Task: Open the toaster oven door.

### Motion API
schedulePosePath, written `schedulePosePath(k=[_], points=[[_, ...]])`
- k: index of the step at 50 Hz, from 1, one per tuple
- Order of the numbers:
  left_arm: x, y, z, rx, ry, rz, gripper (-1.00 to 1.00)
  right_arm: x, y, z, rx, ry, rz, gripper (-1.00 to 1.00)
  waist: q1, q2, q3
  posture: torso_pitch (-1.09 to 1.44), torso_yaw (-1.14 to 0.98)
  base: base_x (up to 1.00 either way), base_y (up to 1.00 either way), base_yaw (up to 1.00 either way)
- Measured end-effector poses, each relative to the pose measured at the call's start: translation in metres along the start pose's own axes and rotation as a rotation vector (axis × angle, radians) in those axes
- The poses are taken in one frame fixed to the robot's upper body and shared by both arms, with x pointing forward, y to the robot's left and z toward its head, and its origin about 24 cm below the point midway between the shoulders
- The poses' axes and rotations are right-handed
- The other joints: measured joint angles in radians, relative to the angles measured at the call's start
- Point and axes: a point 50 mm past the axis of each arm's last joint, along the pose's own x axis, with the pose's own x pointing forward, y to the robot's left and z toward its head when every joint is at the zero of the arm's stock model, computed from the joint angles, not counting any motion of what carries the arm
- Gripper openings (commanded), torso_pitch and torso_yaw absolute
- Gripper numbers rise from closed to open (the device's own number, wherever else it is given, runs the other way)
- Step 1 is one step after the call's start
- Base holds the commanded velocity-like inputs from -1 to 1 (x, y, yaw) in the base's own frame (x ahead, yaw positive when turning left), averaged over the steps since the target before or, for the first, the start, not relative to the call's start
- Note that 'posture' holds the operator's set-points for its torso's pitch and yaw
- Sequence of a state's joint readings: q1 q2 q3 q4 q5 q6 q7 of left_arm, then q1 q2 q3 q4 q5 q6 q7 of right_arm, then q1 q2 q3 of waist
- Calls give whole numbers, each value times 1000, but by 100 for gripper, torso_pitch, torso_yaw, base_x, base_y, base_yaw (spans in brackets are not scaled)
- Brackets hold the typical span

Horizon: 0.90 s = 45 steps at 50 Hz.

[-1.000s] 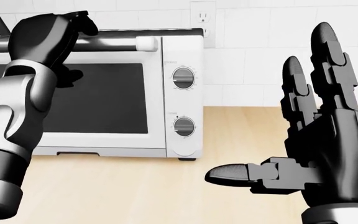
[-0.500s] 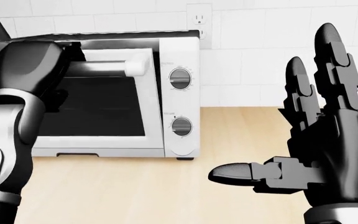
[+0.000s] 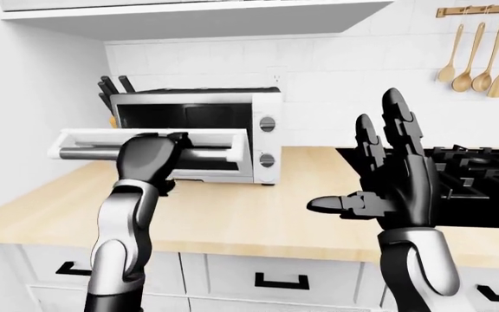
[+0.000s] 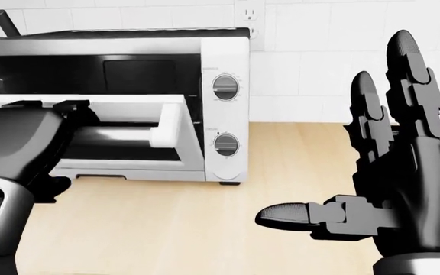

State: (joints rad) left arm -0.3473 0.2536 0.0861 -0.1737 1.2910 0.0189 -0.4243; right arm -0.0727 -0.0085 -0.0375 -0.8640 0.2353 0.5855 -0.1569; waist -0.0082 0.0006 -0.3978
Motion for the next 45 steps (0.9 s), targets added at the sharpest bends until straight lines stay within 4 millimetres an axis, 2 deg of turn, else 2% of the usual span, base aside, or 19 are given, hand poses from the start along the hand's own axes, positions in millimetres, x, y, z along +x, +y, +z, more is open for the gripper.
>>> schedulePosePath(k=[5, 16, 22, 28, 37, 45], points=[[-12, -4, 1, -12, -6, -48, 57, 1, -1, -1, -1, 2, -6, 100, 5, -3, 5, -60, 0, 0, 0, 0], [-40, -17, 1, -54, 2, -160, 62, 1, -3, -2, 1, 1, -9, 100, 9, -4, 21, -60, 0, 0, 0, 0], [-61, -14, -2, -98, 15, -234, 58, 0, -1, 2, 2, -9, -10, 100, 16, -11, 30, -60, 0, 0, 0, 0], [-86, -5, -3, -109, 6, -248, 58, -1, 0, 2, 5, -2, -6, 100, 22, -11, 29, -60, 0, 0, 0, 0], [-109, -7, -3, -86, -10, -296, 58, -1, 0, 1, 6, 0, -6, 100, 30, -15, 25, -60, 0, 0, 0, 0], [-127, -18, -12, -75, 15, -351, 59, -1, 0, 0, 5, 3, -7, 100, 34, -11, 15, -60, 0, 0, 0, 0]])
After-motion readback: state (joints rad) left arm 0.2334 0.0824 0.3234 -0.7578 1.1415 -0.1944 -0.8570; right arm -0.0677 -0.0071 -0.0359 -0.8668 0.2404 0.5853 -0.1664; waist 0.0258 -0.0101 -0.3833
